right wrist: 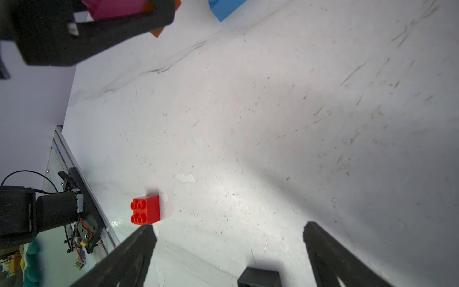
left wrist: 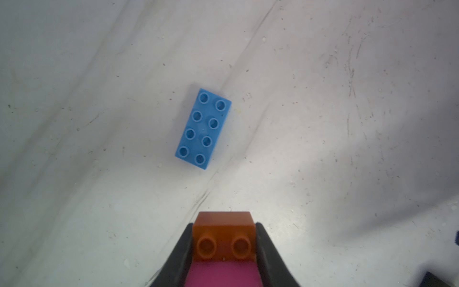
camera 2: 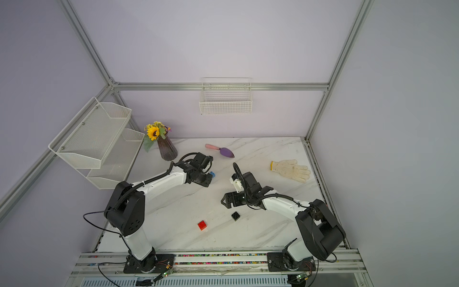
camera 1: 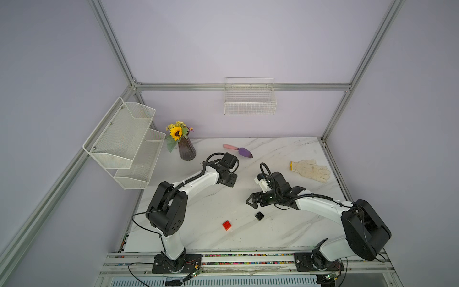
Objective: Assemble the letter v with lego
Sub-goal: Pick up the lego brick from the center of the board, then assemble the lego brick with the lego brick.
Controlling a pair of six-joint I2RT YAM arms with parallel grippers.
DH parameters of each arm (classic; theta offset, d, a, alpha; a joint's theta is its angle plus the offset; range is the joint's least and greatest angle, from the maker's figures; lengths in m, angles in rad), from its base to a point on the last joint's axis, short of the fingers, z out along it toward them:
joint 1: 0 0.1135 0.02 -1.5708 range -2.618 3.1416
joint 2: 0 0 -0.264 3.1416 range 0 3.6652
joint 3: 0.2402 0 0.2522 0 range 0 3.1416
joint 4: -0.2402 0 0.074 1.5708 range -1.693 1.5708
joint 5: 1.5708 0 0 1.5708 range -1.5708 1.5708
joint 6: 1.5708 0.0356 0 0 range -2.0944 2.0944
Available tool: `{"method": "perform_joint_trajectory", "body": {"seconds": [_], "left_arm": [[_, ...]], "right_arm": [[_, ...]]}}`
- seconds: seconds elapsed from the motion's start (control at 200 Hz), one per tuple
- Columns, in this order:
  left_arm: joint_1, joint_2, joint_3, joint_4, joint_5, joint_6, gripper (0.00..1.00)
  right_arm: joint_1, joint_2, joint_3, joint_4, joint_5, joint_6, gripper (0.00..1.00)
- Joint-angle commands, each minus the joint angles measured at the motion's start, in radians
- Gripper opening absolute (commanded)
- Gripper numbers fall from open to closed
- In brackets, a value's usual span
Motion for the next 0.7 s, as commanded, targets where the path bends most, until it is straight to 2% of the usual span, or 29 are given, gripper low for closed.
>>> {"method": "perform_joint_trajectory", "body": {"seconds": [0.0,0.185,0.34,0.695], "left_arm": [[0.055,0.027,0.058,-0.04,0.066,0.111,0.27],[0.102,0.112,0.161,-0.098,0.07,0.187,0.27],[0.115,0.159,0.2,-0.099,0.117,0.23,0.26],[0.117,0.209,0.197,-0.102,0.133,0.286,0.26]], "right_arm": [[0.005,0.024,0.042,-0.026,0.026,-0.042,0.97],[0.004,0.075,0.075,-0.033,0.029,-0.055,0.97],[0.004,0.099,0.09,-0.043,0.018,-0.063,0.97],[0.004,0.11,0.087,-0.038,0.022,-0.065,0.97]]}}
